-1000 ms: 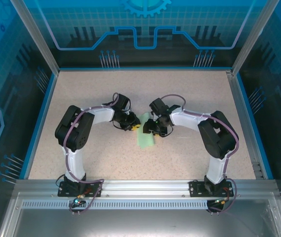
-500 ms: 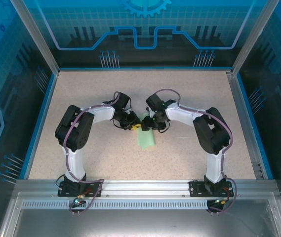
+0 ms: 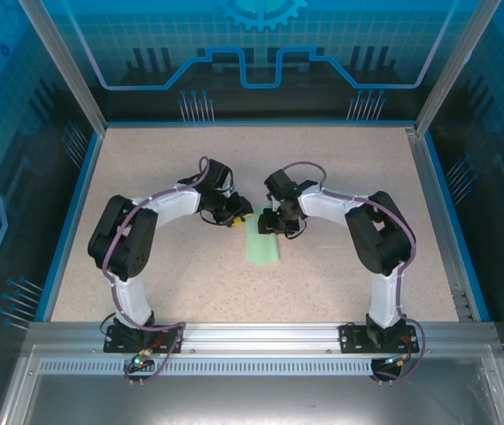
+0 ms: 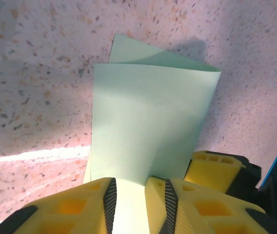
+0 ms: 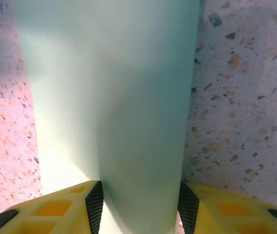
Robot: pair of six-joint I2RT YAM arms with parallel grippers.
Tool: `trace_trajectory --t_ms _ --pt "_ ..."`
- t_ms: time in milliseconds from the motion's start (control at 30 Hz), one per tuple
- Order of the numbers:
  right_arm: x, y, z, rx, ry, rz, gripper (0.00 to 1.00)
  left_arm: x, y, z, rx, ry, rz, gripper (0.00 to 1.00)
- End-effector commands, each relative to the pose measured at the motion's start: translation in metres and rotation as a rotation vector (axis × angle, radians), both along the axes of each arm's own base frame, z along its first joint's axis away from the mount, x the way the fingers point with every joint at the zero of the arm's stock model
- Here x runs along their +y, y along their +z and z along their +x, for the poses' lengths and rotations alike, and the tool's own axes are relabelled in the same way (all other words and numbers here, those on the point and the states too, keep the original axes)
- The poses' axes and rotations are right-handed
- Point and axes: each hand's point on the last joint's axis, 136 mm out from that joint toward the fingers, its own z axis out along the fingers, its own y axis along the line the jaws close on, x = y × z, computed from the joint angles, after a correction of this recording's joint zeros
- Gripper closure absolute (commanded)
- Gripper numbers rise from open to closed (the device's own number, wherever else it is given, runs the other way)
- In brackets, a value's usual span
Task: Fold a paper plane with a square sheet of paper (pick it up from the middle)
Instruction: Fold the square sheet of paper in half at the center of the table.
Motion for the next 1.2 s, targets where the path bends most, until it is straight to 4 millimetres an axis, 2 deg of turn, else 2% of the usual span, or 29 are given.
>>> trace_trajectory --t_ms 0,500,967,1167 --pt "-0.017 -0.02 -0.003 0.054 -0.1 -0.03 0.51 0.009 0.001 -0.004 -0.009 0.049 0.044 0.63" --pt "-0.038 -0.047 -0.02 0.15 -0.215 -0.168 0.48 0.007 -0.003 -0.005 -0.001 0.072 0.012 0.59" --pt "-0.038 -0.068 -0.027 0.17 -0.216 -0.222 0.45 0.001 -0.007 -0.001 -0.069 0.039 -0.029 0.64" --pt "-0.039 -0.07 -0.031 0.182 -0.208 -0.23 0.44 -0.008 -0.007 0.003 -0.076 0.001 -0.061 0.68"
